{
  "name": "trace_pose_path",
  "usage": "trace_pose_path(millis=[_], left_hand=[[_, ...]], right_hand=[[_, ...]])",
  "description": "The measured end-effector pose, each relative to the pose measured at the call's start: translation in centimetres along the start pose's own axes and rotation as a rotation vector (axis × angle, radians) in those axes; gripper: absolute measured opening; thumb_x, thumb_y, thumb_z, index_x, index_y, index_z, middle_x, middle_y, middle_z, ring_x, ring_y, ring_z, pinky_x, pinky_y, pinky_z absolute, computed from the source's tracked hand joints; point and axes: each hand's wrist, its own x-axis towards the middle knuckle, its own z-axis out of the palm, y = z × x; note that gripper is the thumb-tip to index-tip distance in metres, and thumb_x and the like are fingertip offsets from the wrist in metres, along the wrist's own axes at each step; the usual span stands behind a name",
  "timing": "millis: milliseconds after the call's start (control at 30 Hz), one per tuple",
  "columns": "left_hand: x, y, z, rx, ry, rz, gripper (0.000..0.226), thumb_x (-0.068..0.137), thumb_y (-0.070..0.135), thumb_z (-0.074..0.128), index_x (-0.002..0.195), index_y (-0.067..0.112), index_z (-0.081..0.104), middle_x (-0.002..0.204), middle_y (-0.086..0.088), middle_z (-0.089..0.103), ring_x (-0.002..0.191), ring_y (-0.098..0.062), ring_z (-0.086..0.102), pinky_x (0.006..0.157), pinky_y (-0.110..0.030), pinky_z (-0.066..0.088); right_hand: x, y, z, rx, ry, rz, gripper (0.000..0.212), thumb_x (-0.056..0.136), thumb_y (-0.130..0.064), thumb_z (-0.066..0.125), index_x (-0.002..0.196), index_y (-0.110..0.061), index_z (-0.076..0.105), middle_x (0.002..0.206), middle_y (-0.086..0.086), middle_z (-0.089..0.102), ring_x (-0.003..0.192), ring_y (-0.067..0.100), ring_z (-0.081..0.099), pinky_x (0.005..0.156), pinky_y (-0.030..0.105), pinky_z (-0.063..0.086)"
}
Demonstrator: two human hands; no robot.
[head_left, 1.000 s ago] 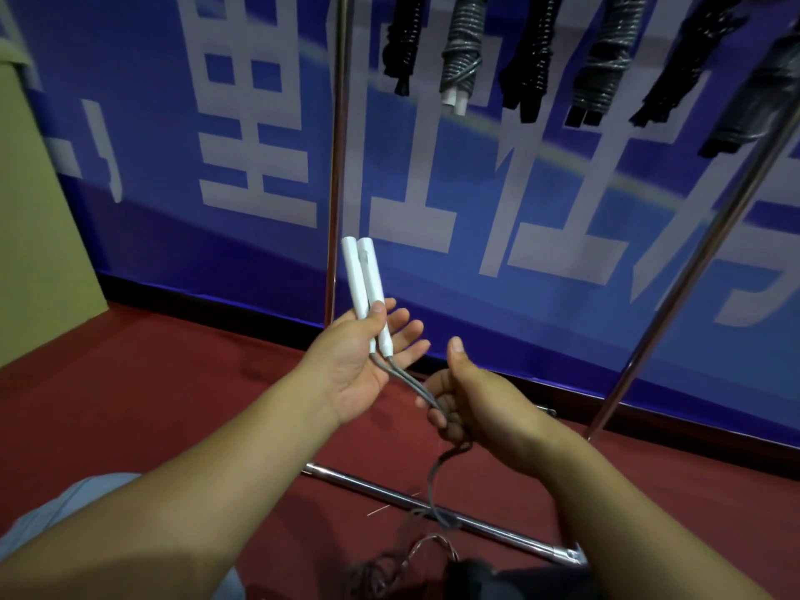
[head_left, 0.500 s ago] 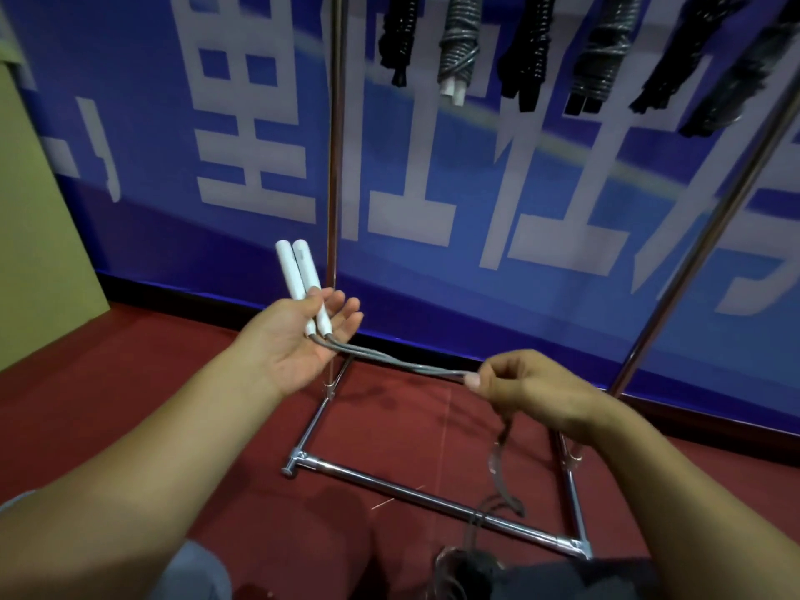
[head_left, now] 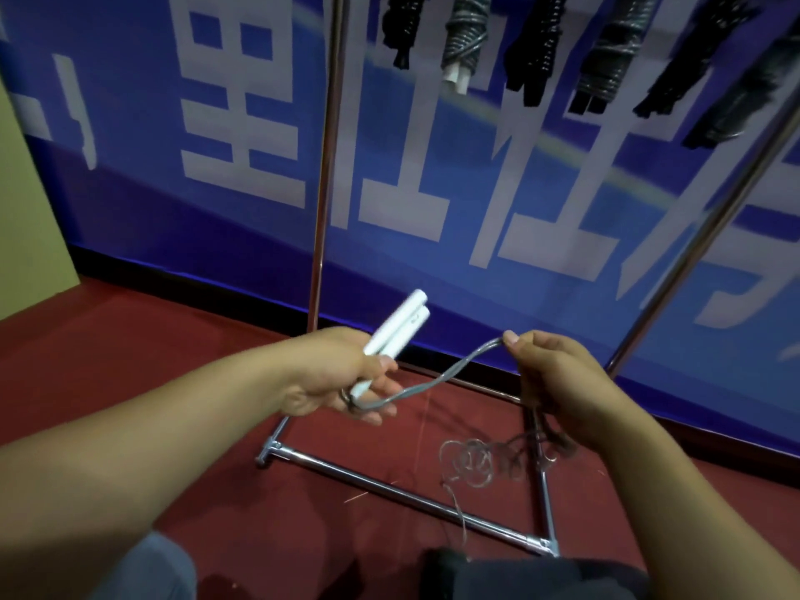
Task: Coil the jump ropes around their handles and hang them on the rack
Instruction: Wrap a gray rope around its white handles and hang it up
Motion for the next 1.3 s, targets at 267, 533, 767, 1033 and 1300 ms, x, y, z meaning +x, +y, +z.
trace_pose_path(millis=[267,533,767,1033,1300], left_hand=[[-1.2,-0.9,2.0,0.105,-0.240,0.005,0.020,0.107,0.025,0.045,0.120,0.015,0.057,0.084,-0.010,0.072,0.073,-0.026,0.073,0.053,-0.030,0.059],[-1.6,-1.0,2.6,0.049,-0.309,-0.001,0.012,0.104,0.021,0.051,0.107,0.013,0.059,0.084,-0.009,0.074,0.070,-0.020,0.072,0.051,-0.024,0.056],[-1.8,-0.9,2.6,0.066,-0.358,-0.047,0.018,0.104,0.026,0.050,0.111,0.013,0.060,0.088,-0.011,0.075,0.072,-0.022,0.071,0.094,-0.053,0.050],[-2.5,-0.2,3.2,-0.049,-0.388,-0.106,0.040,0.103,0.043,0.045,0.117,0.008,0.057,0.086,-0.008,0.073,0.074,-0.022,0.071,0.066,-0.037,0.060],[-2.0,-0.4,2.9,-0.003,-0.295,-0.064,0.030,0.107,0.030,0.041,0.125,0.015,0.059,0.073,0.002,0.070,0.052,-0.007,0.058,0.043,-0.018,0.043]], right_hand=[[-0.3,0.4,2.4,-0.076,0.167,-0.100,0.037,0.099,-0.043,0.056,0.081,-0.011,0.060,0.061,0.004,0.052,0.048,0.013,0.038,0.045,0.025,0.033],[-0.6,-0.7,4.4,0.164,0.115,-0.133,0.030,0.101,-0.038,0.054,0.089,-0.011,0.059,0.060,0.005,0.057,0.048,0.012,0.048,0.041,0.023,0.034],[-0.8,-0.6,4.8,0.160,0.025,-0.195,0.023,0.103,-0.024,0.051,0.090,-0.011,0.065,0.054,0.000,0.044,0.046,0.013,0.030,0.041,0.021,0.025],[-0.6,-0.6,5.2,0.197,0.001,-0.226,0.023,0.101,-0.023,0.055,0.089,-0.008,0.068,0.057,0.006,0.040,0.046,0.014,0.028,0.041,0.021,0.025],[0.1,-0.5,3.8,-0.044,0.191,-0.238,0.025,0.100,-0.028,0.058,0.082,-0.018,0.073,0.055,-0.010,0.060,0.043,-0.001,0.045,0.045,0.017,0.037]])
